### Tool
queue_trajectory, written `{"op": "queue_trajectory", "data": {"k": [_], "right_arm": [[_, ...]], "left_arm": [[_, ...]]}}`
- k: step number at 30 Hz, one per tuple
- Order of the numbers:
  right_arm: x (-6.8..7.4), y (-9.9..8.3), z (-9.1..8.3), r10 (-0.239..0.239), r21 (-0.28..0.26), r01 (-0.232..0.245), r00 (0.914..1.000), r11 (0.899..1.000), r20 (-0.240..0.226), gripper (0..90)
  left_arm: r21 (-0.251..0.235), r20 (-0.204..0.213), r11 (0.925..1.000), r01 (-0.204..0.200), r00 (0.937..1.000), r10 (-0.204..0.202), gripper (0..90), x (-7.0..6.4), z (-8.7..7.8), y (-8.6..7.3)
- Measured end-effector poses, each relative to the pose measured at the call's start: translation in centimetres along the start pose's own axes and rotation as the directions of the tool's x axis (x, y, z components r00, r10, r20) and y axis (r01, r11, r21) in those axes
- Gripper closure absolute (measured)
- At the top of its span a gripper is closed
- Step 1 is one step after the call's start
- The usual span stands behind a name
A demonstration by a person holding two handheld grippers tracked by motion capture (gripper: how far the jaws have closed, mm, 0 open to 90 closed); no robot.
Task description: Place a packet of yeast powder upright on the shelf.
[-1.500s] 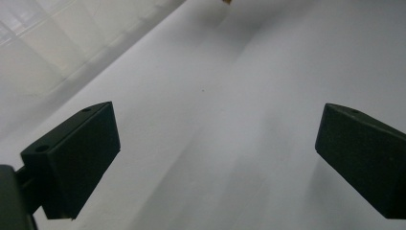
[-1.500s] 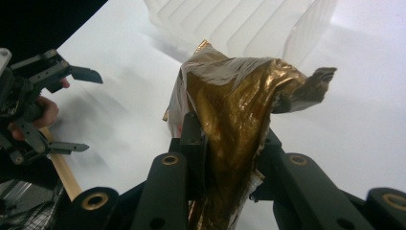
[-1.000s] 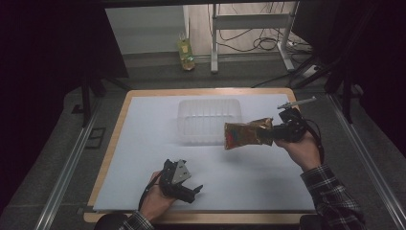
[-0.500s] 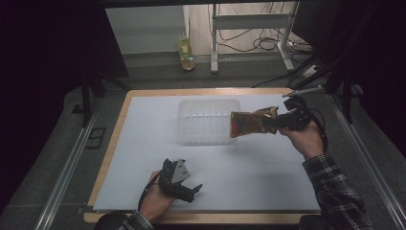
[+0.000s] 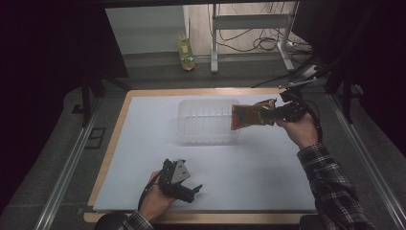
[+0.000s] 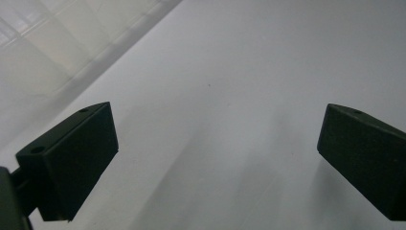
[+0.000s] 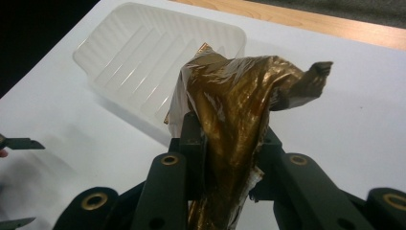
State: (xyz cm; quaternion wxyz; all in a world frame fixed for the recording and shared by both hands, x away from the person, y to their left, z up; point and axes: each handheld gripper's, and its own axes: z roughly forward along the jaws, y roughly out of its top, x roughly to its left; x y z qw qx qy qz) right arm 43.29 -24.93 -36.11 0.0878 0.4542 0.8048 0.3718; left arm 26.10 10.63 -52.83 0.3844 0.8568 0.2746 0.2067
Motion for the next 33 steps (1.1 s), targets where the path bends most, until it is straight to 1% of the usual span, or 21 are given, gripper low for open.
{"op": "queue_trajectory", "data": {"k": [4, 9, 14, 18, 22, 27, 31, 33], "right_arm": [[0.4, 0.6, 0.5, -0.006, 0.009, 0.006, 0.9998, 1.0, 0.018, 72.2], [0.9, 1.2, 1.2, -0.029, 0.02, 0.028, 0.9986, 0.999, 0.043, 71.7], [1.4, 1.5, 1.9, -0.04, 0.03, 0.039, 0.9981, 0.999, 0.046, 70.4], [1.6, 1.7, 2.4, -0.04, 0.028, 0.039, 0.9984, 0.999, 0.04, 69.7], [1.6, 1.8, 2.5, -0.038, 0.023, 0.038, 0.9987, 0.999, 0.033, 68.7], [1.5, 1.9, 2.7, -0.012, 0.004, 0.012, 0.9999, 1.0, 0.002, 65.2], [1.3, 2.0, 3.0, 0.004, -0.007, -0.004, 0.9999, 1.0, -0.014, 62.5], [1.3, 2.0, 3.0, 0.004, -0.012, -0.004, 0.9998, 1.0, -0.021, 61.3]], "left_arm": [[0.002, 0.001, 1.0, -0.004, 1.0, 0.004, 0.2, 0.0, 0.0, 0.0], [0.0, 0.0, 1.0, -0.006, 1.0, 0.006, 0.2, 0.0, 0.0, 0.0], [0.0, 0.002, 1.0, -0.007, 1.0, 0.007, 0.2, 0.0, 0.0, 0.0], [0.0, 0.002, 1.0, -0.008, 1.0, 0.008, 0.2, -0.1, 0.0, 0.0], [0.004, 0.001, 0.9999, -0.014, 0.9999, 0.014, 0.2, -0.1, -0.1, 0.0], [0.007, 0.003, 0.9998, -0.019, 0.9998, 0.019, 0.2, -0.1, 0.0, 0.0], [0.009, 0.003, 0.9997, -0.021, 0.9998, 0.021, 0.2, -0.1, 0.0, 0.0], [0.01, 0.003, 0.9997, -0.023, 0.9997, 0.023, 0.2, -0.1, 0.0, 0.0]]}}
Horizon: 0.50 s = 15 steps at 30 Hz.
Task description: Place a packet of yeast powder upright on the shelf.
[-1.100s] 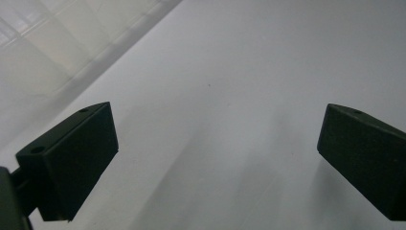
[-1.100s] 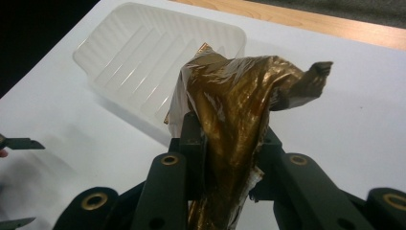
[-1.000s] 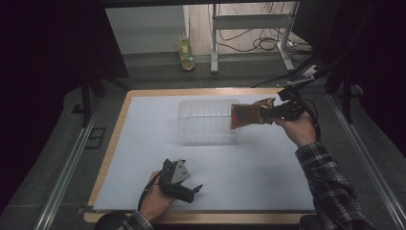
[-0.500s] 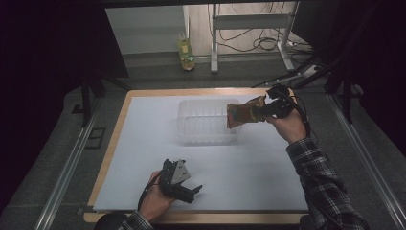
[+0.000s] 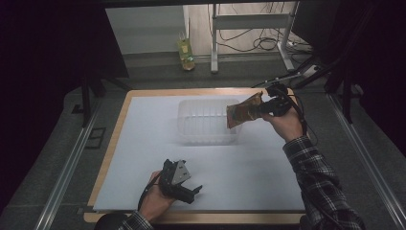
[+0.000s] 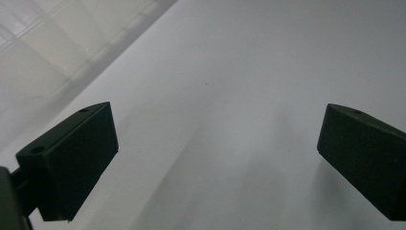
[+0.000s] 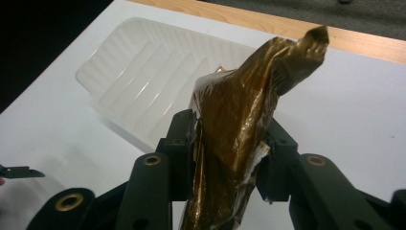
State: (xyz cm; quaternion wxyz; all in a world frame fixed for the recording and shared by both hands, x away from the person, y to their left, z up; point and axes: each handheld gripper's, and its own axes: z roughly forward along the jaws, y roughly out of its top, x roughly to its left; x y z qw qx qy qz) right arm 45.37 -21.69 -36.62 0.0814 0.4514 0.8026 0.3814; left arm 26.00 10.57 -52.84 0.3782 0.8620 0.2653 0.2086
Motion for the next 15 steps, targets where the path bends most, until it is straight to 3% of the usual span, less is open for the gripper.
{"op": "queue_trajectory", "data": {"k": [11, 15], "right_arm": [[0.55, 0.53, 0.58, 0.003, -0.021, -0.003, 0.9999, 1.0, -0.016, 57.3], [0.73, 0.56, 0.72, 0.02, -0.022, -0.02, 0.9998, 1.0, -0.005, 67.3]], "left_arm": [[0.002, -0.003, 1.0, -0.01, 0.9999, 0.01, 0.2, -0.14, 0.07, 0.0], [0.003, -0.005, 0.9999, -0.014, 0.9999, 0.014, 0.2, -0.2, 0.1, 0.01]]}}
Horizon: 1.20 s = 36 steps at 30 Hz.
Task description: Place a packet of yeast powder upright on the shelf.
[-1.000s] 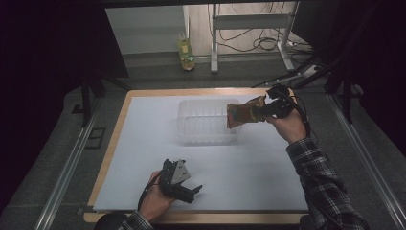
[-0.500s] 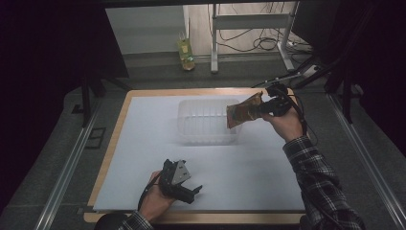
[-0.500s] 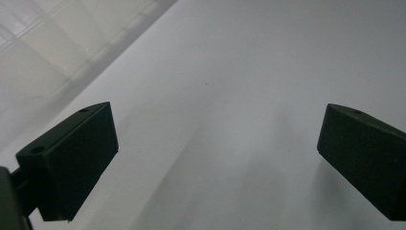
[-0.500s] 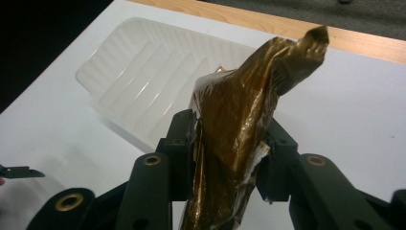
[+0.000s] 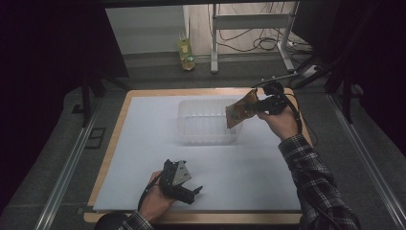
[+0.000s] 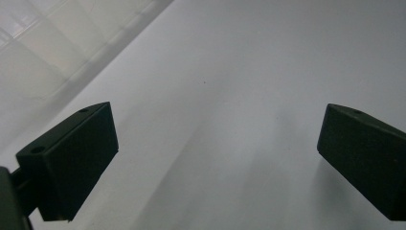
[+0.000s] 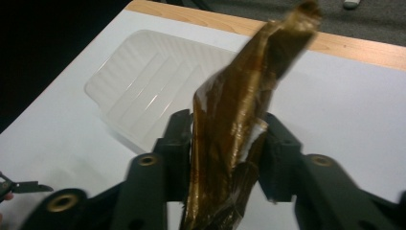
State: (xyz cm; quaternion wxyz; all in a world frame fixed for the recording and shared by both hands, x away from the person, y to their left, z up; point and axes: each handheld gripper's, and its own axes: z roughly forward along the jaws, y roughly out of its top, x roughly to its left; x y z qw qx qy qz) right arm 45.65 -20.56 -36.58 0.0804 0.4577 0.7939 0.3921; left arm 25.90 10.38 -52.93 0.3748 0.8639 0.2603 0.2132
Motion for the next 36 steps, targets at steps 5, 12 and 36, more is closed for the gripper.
{"op": "queue_trajectory", "data": {"k": [5, 12, 36], "right_arm": [[0.3, 0.2, -0.2, -0.004, 0.008, 0.003, 0.9985, 1.0, 0.054, 71.0], [0.5, 0.4, -0.8, -0.023, 0.001, 0.023, 0.9948, 1.0, 0.099, 70.2], [1.9, 1.3, 1.5, -0.018, -0.004, 0.019, 0.9871, 1.0, 0.159, 67.8]], "left_arm": [[0.003, 0.001, 1.0, -0.008, 1.0, 0.008, 0.2, 0.0, 0.0, 0.0], [0.007, -0.001, 0.9999, -0.013, 0.9999, 0.013, 0.2, -0.1, 0.1, 0.0], [0.013, 0.004, 0.9995, -0.029, 0.9996, 0.029, 0.3, -0.2, 0.1, 0.0]]}}
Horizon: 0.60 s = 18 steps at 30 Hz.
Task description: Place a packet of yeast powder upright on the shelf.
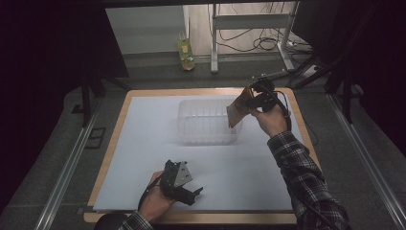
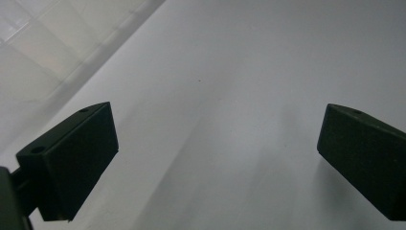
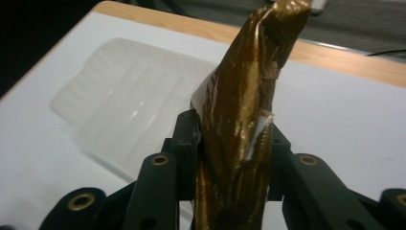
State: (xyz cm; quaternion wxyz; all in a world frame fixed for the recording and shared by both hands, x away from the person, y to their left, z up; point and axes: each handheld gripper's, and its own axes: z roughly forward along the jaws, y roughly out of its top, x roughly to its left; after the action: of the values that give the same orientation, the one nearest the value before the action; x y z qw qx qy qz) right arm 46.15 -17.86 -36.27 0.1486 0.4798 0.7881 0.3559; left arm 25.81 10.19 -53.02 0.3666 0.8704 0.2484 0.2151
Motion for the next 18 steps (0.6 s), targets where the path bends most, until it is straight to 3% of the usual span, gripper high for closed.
{"op": "queue_trajectory", "data": {"k": [3, 6, 12, 18], "right_arm": [[-0.1, 0.1, -0.5, 0.001, -0.006, -0.001, 0.9998, 1.0, 0.02, 68.0], [0.1, 0.4, -0.4, 0.008, 0.003, -0.008, 0.9977, 1.0, 0.068, 68.1], [1.0, 0.4, 2.4, 0.003, 0.059, -0.008, 0.9965, 0.998, 0.084, 67.9], [0.5, 0.0, 5.2, 0.021, 0.064, -0.026, 0.9969, 0.998, 0.076, 67.3]], "left_arm": [[0.001, 0.002, 1.0, -0.002, 1.0, 0.002, 0.3, 0.0, 0.0, 0.0], [0.001, 0.002, 1.0, -0.004, 1.0, 0.004, 0.3, -0.1, 0.0, 0.0], [-0.003, -0.001, 1.0, -0.004, 1.0, 0.004, 0.3, 0.0, -0.1, 0.0], [-0.003, 0.003, 1.0, -0.002, 1.0, 0.002, 0.3, 0.0, -0.2, 0.0]]}}
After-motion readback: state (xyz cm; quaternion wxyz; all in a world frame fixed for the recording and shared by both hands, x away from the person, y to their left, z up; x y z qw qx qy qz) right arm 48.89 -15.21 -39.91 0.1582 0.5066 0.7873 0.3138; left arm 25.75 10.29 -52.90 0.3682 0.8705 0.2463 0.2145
